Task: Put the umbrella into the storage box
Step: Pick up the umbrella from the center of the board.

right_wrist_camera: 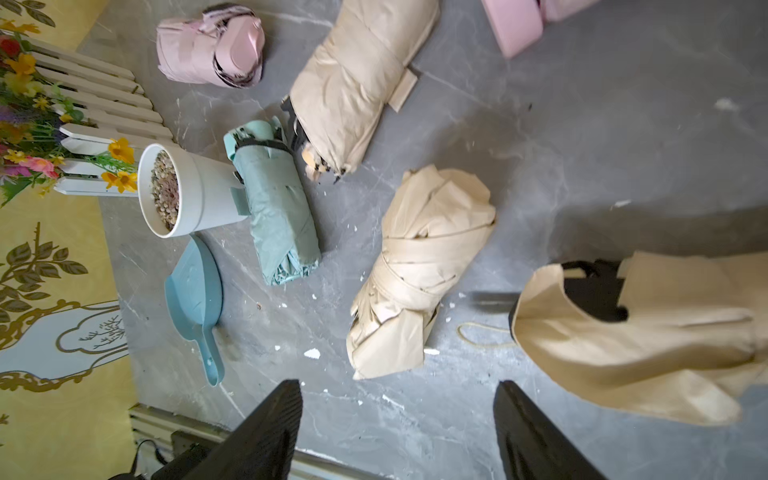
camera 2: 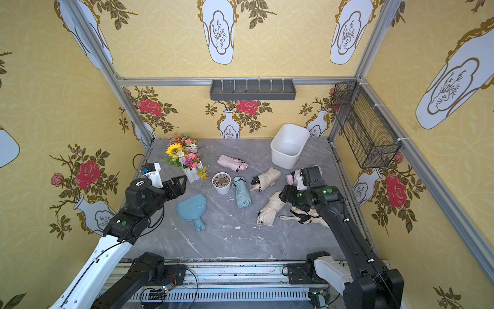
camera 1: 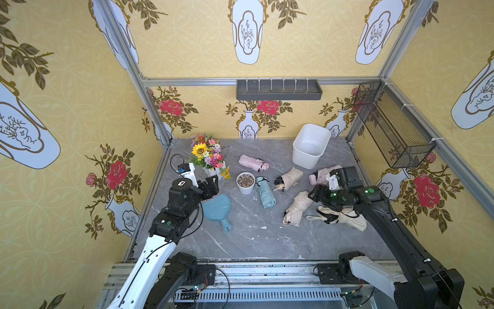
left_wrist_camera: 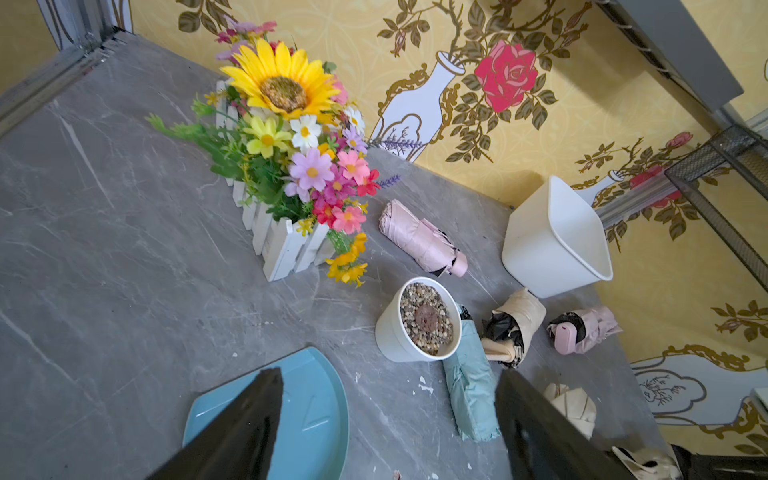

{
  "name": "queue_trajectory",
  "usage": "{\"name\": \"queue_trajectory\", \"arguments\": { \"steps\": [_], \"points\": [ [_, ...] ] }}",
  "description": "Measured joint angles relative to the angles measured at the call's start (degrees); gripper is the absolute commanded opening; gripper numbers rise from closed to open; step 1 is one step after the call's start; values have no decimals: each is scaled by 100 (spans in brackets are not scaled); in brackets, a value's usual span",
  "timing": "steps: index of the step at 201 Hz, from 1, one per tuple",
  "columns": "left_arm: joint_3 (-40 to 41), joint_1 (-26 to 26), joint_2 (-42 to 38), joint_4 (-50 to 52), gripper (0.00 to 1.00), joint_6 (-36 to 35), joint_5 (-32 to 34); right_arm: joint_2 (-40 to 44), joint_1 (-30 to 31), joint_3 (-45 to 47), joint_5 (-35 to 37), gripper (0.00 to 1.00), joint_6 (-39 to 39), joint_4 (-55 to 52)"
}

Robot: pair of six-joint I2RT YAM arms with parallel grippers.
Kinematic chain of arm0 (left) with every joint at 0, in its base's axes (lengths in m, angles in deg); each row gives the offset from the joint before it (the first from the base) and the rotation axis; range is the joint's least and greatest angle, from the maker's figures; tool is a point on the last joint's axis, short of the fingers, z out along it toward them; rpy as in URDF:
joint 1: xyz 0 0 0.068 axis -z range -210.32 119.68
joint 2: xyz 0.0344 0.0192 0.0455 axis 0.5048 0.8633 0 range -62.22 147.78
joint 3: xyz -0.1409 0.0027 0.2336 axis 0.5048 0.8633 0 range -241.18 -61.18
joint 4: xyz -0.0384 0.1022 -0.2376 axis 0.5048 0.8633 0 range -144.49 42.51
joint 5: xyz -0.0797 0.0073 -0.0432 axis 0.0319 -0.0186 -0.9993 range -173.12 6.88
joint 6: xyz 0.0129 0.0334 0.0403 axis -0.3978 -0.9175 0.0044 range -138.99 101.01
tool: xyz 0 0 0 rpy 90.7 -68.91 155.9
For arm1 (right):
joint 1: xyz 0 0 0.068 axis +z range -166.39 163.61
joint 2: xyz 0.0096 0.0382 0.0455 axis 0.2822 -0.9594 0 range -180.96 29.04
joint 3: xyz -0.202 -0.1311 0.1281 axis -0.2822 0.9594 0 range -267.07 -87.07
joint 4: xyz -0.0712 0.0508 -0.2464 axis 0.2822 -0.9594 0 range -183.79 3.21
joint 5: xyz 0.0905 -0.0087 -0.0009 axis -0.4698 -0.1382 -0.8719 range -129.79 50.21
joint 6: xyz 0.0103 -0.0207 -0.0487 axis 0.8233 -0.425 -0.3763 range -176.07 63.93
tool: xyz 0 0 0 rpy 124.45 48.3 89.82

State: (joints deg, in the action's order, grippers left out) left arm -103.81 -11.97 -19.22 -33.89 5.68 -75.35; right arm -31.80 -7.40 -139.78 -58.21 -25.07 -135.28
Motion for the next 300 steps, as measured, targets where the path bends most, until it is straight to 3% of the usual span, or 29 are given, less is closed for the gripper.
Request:
{"name": "queue_trajectory", "arguments": {
  "steps": [43,126,143,177,212,227,266,300],
  "points": [
    [-127,675,341,107,86,85,96,-131,11,328,-323,77,393,96],
    [-74,743,809,-461,87,87,-52,-573,11,442,-358,73,1032,616],
    [-153,743,929,-476,87,83,-96,-476,-98,201,-219,77,1115,343],
    [-221,940,1060,-599,87,35,-177,-164,-1075,-289,199,83,1200,-566],
    [-52,949,1113,-719,88,37,-195,-352,-3010,-306,-105,91,632,-1261],
    [33,964,1141,-737,88,39,-289,-472,-3491,-275,-227,92,433,-1495],
    [203,964,1220,-1005,89,39,-422,-549,-4087,55,-348,85,391,-1432],
    [225,964,1388,-1213,90,-11,-518,-678,-4127,625,-546,74,756,-977]
  ]
}}
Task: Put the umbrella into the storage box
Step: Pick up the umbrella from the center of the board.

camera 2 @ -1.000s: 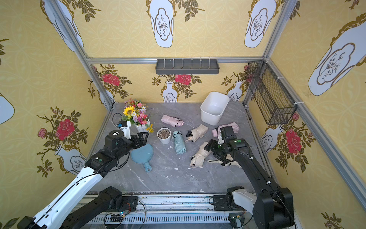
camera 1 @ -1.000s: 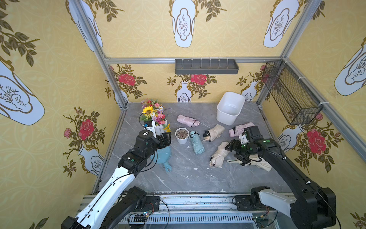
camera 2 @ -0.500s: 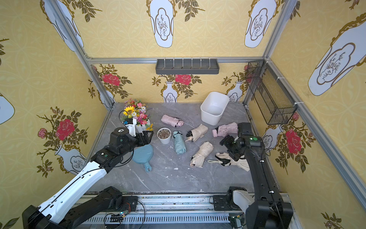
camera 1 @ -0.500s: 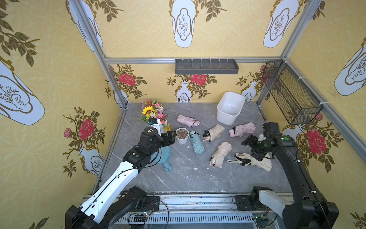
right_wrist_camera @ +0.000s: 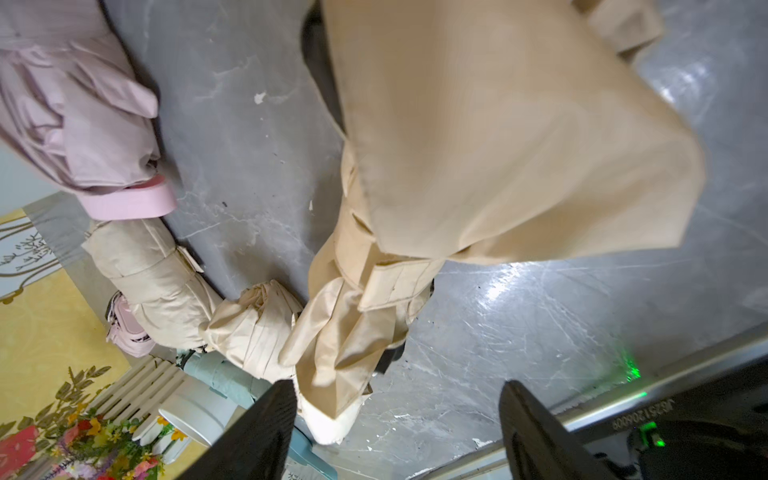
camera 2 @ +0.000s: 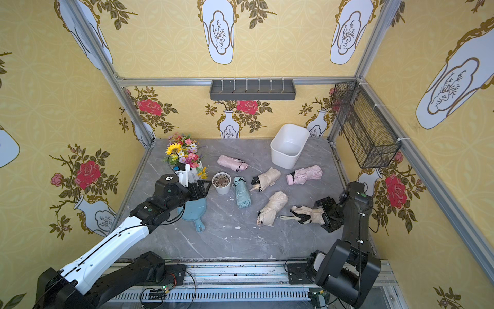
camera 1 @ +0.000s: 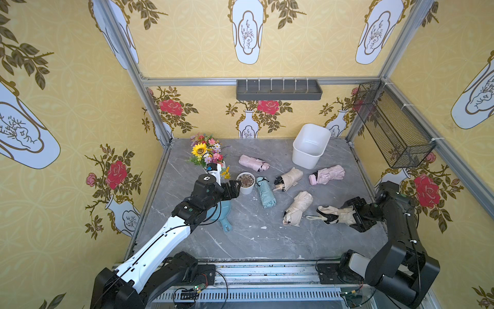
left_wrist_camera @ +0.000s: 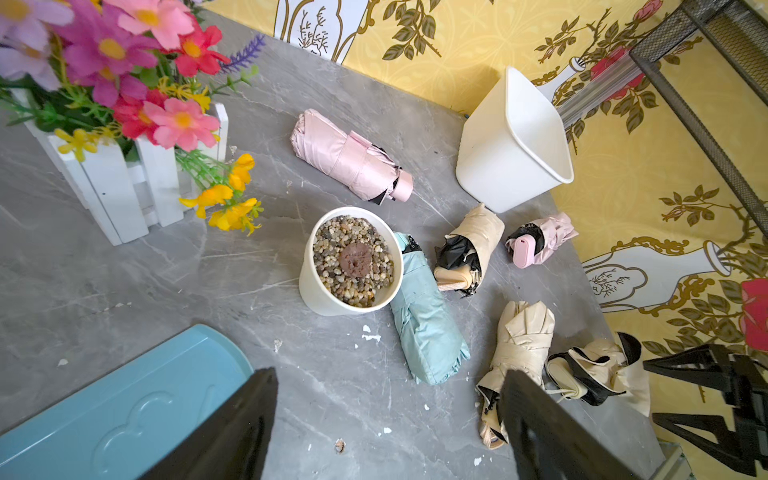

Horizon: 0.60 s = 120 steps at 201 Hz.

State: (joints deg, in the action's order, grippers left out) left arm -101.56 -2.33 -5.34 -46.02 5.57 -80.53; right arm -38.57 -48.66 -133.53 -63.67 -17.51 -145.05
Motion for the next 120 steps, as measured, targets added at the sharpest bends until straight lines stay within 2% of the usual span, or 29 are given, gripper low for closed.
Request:
{"name": "queue_trajectory", "arguments": {
  "steps": [82,120],
  "points": [
    [-199,9,494,-291,89,13,-197,-772,186,564,-28,77,516,1108],
    [-352,55,739,-393,89,79,-227,-999,236,485,85,63,426,1327]
  ]
}}
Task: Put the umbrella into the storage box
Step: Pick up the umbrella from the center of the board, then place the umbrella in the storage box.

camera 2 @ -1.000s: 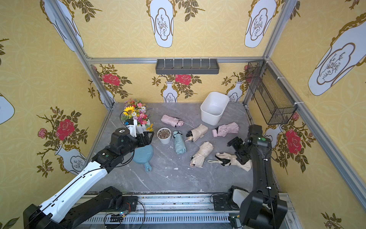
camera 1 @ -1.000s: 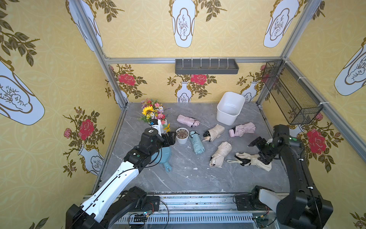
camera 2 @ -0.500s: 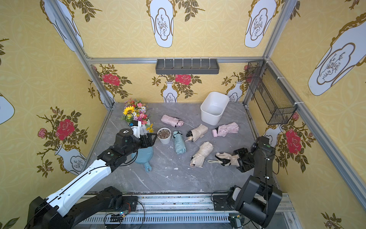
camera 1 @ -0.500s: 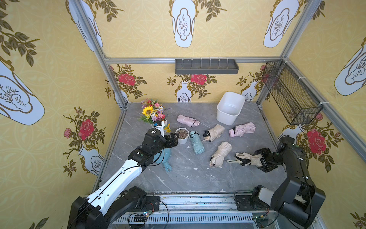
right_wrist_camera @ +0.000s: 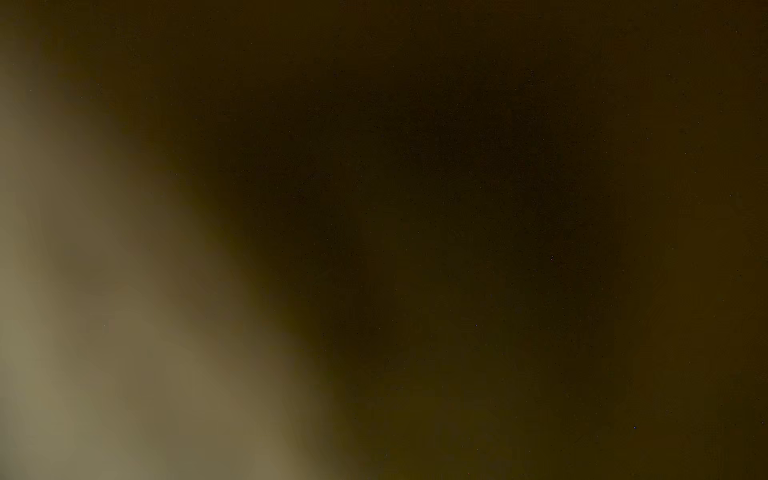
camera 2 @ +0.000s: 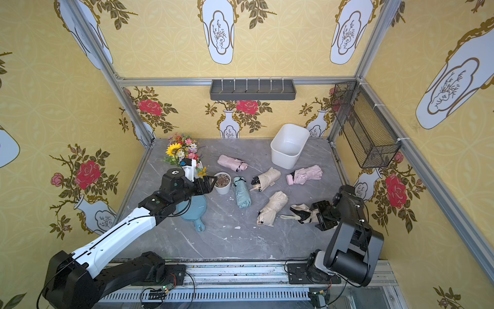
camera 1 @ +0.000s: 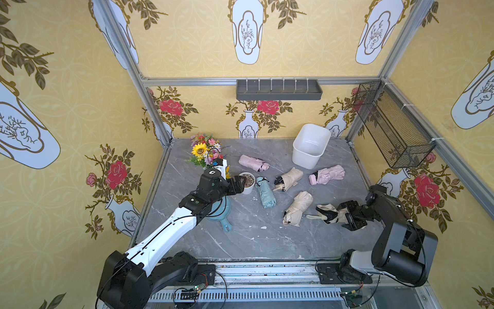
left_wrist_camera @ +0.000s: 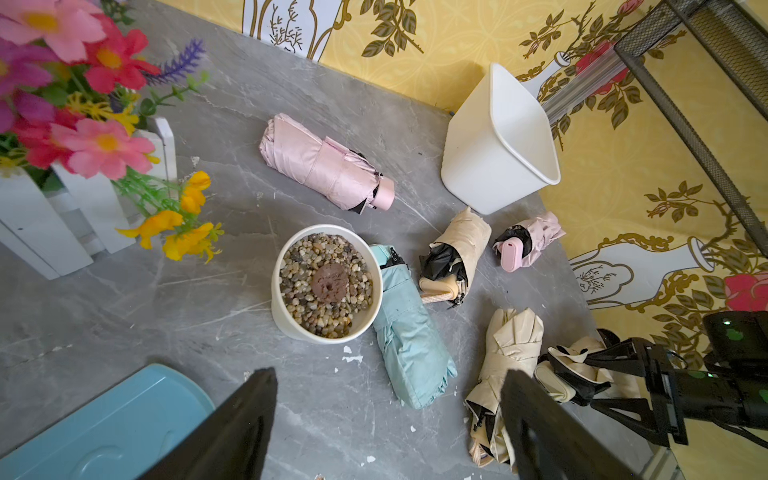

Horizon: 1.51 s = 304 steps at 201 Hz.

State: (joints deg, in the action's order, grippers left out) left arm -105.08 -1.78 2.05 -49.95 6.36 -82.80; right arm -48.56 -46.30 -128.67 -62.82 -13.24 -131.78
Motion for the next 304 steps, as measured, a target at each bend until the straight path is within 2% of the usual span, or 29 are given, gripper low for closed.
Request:
{"name": "queue_trajectory", "arguments": {
  "steps": [38,47,94,160,194,243,304],
  "points": [
    [-151,199,249,-22,89,48,59,-131,11,-35,44,36,-216,90],
    [-225,291,321,-22,89,59,111,-131,66,-59,42,32,-245,90],
    [-579,706,579,-57,90,59,116,179,503,-531,501,24,-560,-181],
    [-590,737,367,-7,90,55,146,774,640,-1307,542,16,-1012,-874],
    [-590,737,299,31,91,-7,197,734,1182,-2031,588,16,-1152,-1097],
    [-839,737,446,238,92,-131,251,-210,2505,-3810,946,16,-1287,-1327],
    [-1062,737,603,310,92,-286,247,-2208,2918,-6671,1279,16,-1480,-1390]
  ]
}}
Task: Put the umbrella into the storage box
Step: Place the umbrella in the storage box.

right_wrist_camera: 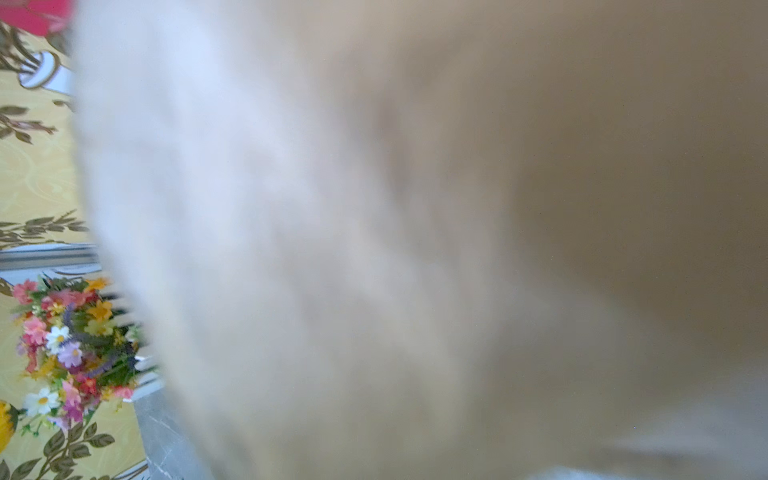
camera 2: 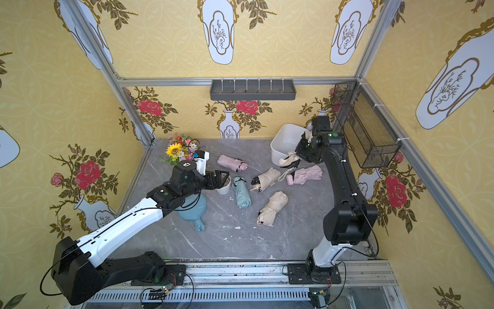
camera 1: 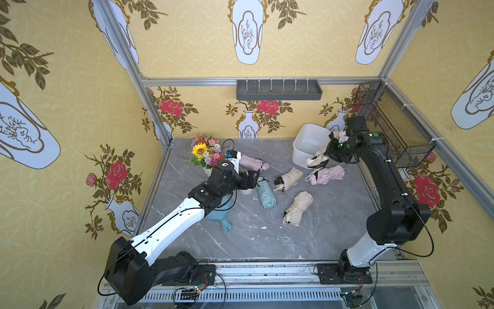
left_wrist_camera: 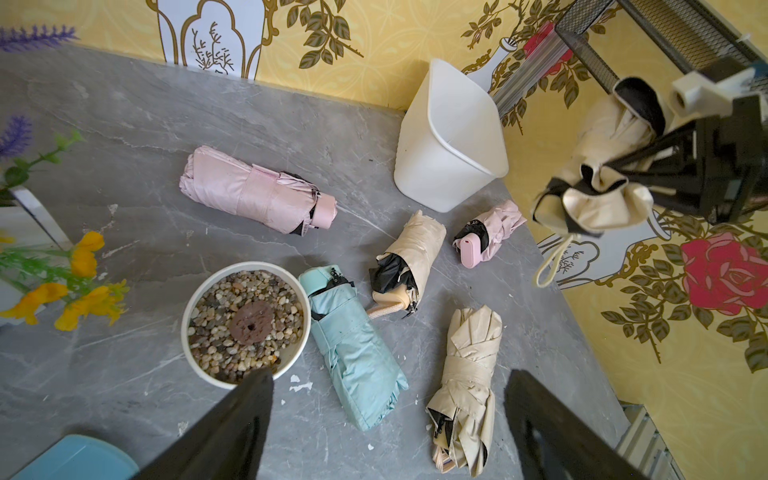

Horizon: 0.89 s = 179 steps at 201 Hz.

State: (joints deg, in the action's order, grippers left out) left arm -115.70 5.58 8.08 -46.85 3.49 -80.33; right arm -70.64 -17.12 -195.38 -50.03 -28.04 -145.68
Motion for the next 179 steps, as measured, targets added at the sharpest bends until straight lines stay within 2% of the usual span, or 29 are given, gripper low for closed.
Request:
{"name": "queue_trajectory", "arguments": {
  "steps": [34,61,115,179],
  "points": [
    [118,0,140,-48,93,0,-24,-1049,87,-1517,133,15,-177,-131],
    [210,0,321,-55,92,0,-105,-1628,83,-2218,334,15,-358,-96],
    [389,0,365,-175,92,48,-101,-2387,72,-2695,651,14,-680,411],
    [476,0,302,-160,92,63,-35,-3067,136,-2739,890,14,-1027,859]
  ]
}}
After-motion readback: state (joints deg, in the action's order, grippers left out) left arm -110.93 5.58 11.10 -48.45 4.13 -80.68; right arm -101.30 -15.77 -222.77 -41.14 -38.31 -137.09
